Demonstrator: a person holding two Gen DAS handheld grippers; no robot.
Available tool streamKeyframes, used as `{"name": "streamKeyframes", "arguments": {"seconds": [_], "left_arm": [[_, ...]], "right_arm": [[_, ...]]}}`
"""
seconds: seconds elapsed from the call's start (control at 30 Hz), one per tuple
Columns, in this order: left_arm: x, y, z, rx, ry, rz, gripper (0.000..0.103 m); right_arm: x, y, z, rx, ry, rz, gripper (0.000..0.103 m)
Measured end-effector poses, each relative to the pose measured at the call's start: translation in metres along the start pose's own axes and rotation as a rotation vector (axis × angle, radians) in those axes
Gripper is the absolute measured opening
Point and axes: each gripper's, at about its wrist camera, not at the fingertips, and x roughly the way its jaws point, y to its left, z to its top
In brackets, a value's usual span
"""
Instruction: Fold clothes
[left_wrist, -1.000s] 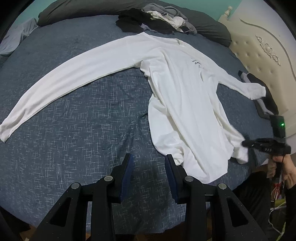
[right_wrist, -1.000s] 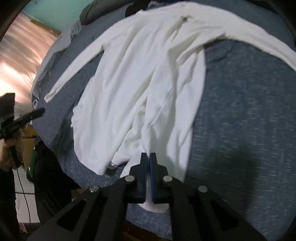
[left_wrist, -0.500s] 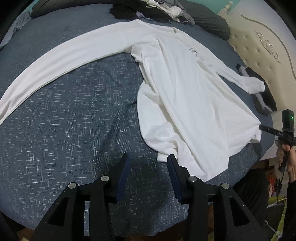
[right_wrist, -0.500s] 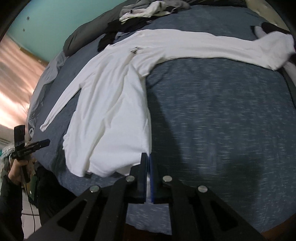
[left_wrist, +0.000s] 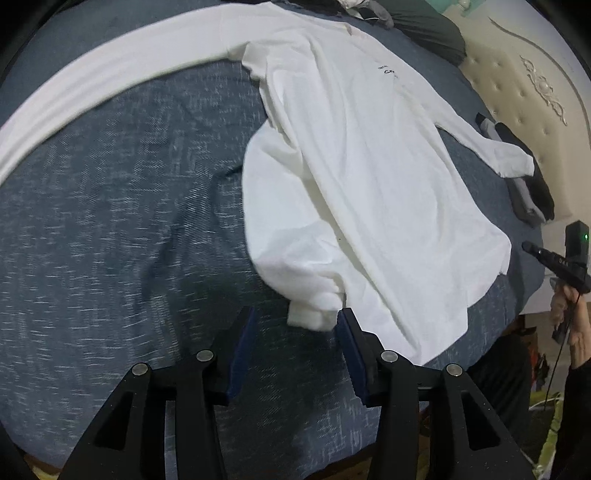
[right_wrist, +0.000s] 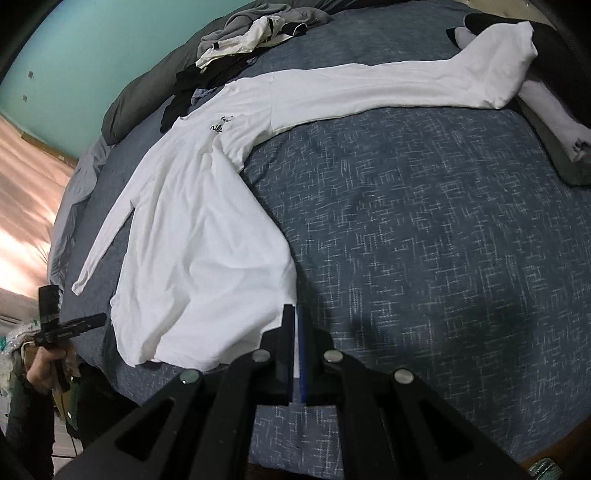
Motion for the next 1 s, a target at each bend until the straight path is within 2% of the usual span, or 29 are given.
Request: {"name": "streamKeyframes", "arguments": {"seconds": [0.17,0.23,0.27,0.3,0.37,0.57,0.6,0.67,0.7,1.0], "left_arm": [[0.012,-0.006,0.001,0.021,0.020,0.001,0.049],[0.012,-0.008,0.001,0.030,0.014,-0.003,0.049],[0.012,-0.009,0.001,0.037,0.011,-0.002,0.049],[0.012,-0.009,0.001,0.044,0.008,-0.001,0.048],[0.012,-0.009,0.002,0.053,0.003,-0.006,0.047],[0.010,-0.009,-0.001,0.090,-0.004,-0.015,0.003],[0.005,-0.009,-0.001,0.094,-0.011,-0.016,0.003],[-0.006,-0.007,-0.001,0.102,-0.026,-0.017,0.002],[-0.011,-0.007,-0.002,0.107,-0.033,-0.018,0.001],[-0.077,0.000,-0.006,0.149,-0.117,-0.003,0.001]], "right_arm": [[0.001,-0.004,0.000,0.010,0.003,0.006,0.005],[0.006,-0.002,0.003,0.003,0.012,0.001,0.018],[0.008,0.000,0.004,0.000,0.016,-0.001,0.033],[0.011,0.001,0.006,0.000,0.023,0.002,0.037],[0.018,0.003,0.010,0.000,0.038,0.001,0.037],[0.046,0.007,0.010,-0.027,0.111,-0.052,0.036],[0.047,0.007,0.010,-0.031,0.114,-0.048,0.024],[0.046,0.008,0.008,-0.039,0.115,-0.031,0.010],[0.044,0.010,0.008,-0.046,0.109,-0.027,0.007],[-0.004,0.036,0.009,-0.109,0.039,-0.001,0.003]]}}
